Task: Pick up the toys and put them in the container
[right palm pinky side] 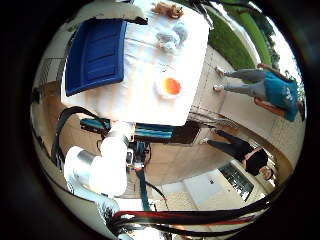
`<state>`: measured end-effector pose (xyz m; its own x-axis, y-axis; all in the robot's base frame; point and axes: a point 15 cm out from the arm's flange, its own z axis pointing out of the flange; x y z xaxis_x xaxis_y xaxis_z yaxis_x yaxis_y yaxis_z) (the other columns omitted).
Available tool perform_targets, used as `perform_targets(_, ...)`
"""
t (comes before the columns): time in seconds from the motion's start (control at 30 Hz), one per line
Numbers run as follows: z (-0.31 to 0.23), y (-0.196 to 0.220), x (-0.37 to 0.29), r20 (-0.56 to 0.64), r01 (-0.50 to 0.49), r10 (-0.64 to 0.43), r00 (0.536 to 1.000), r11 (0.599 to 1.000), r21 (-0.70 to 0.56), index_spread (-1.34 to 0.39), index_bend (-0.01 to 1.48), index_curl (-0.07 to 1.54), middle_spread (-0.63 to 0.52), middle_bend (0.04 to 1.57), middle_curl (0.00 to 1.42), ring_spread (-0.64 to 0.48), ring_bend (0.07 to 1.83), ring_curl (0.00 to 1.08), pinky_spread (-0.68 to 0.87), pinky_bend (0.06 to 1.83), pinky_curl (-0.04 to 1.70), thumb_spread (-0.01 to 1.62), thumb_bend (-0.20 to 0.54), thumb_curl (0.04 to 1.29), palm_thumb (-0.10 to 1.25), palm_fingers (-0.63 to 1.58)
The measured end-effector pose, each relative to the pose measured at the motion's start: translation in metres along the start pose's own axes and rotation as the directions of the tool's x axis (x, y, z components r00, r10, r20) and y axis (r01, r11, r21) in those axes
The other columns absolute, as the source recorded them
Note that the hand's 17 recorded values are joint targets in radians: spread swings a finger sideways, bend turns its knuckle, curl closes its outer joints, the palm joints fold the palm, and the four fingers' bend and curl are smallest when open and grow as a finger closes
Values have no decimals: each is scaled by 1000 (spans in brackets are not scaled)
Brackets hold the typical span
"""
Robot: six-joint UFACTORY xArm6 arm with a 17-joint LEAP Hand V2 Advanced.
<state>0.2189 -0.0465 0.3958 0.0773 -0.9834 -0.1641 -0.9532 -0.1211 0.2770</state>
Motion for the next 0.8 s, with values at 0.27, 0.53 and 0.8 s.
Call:
perform_targets(0.27, -4, 6, 121, -4, -154, 155, 988, 984, 92, -161, 156, 296, 55, 156, 332, 283, 303, 329, 453, 607, 144, 1304, -19, 347, 706, 194)
perform_targets(0.53, 61, -7, 181, -101, -120, 128, 987, 990, 77, -169, 157, 277, 47, 174, 326, 271, 320, 328, 440, 622, 150, 1242, -30, 346, 644, 160)
perform_targets(0.8, 134, -34, 199, -137, -83, 97, 986, 991, 106, -157, 162, 268, 35, 182, 332, 265, 347, 332, 429, 625, 153, 1203, -27, 349, 625, 184)
